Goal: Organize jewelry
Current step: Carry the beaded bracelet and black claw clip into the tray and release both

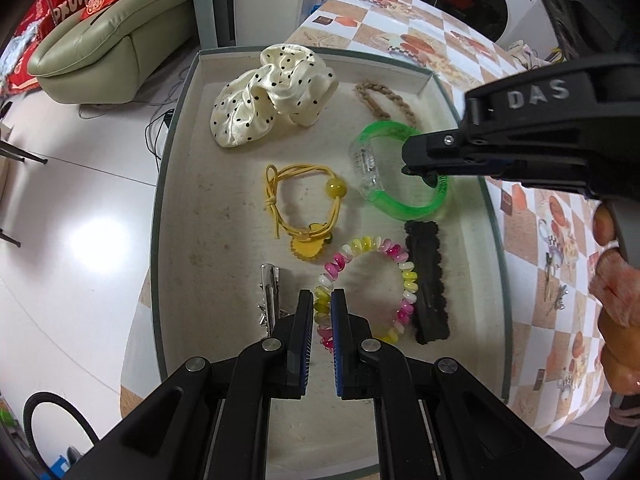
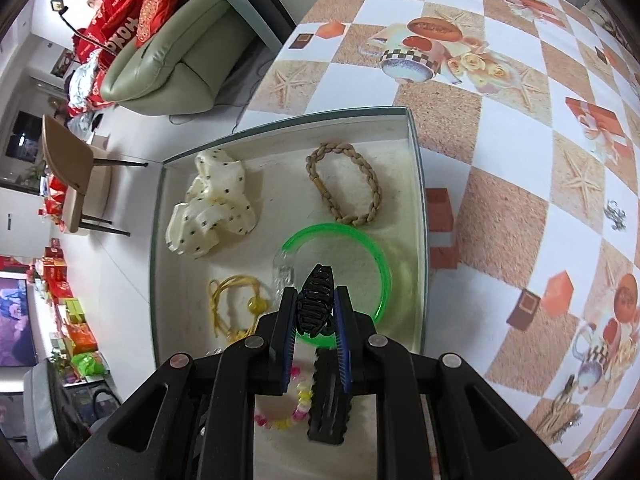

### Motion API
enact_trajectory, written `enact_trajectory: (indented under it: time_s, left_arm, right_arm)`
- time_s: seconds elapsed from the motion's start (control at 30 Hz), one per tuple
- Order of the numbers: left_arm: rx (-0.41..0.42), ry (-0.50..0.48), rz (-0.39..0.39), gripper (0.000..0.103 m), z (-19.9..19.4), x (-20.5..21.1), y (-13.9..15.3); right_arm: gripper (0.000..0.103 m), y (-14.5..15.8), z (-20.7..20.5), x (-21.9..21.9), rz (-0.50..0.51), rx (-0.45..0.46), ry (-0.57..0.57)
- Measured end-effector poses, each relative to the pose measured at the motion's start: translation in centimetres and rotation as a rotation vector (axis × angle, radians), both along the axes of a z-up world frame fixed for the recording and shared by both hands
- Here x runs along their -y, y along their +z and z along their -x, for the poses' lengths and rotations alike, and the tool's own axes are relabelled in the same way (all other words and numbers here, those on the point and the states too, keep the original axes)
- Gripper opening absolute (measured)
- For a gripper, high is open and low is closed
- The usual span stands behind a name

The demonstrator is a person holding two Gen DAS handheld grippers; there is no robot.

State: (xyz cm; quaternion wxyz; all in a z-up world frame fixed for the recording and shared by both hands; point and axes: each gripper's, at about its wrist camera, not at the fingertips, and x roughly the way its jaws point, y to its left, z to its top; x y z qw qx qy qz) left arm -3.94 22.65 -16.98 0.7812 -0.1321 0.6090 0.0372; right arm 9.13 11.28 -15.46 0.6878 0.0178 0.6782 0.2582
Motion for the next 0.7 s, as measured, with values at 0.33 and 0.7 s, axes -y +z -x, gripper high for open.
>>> enact_trajectory:
  time_s: [0.33, 0.7]
  left_arm:
    - [-0.024, -0.009, -0.076, 0.014, -0.8, 0.2, -0.3]
    - [-0.052, 0.001, -0.114, 0.014, -1.2, 0.4, -0.3]
  right_arm:
    - [0.02, -2.1, -0.9, -0.5, 0.043, -0.011, -0.006]
    - [0.044, -1.6, -1.2, -0.9, 0.021, -0.027, -0.004]
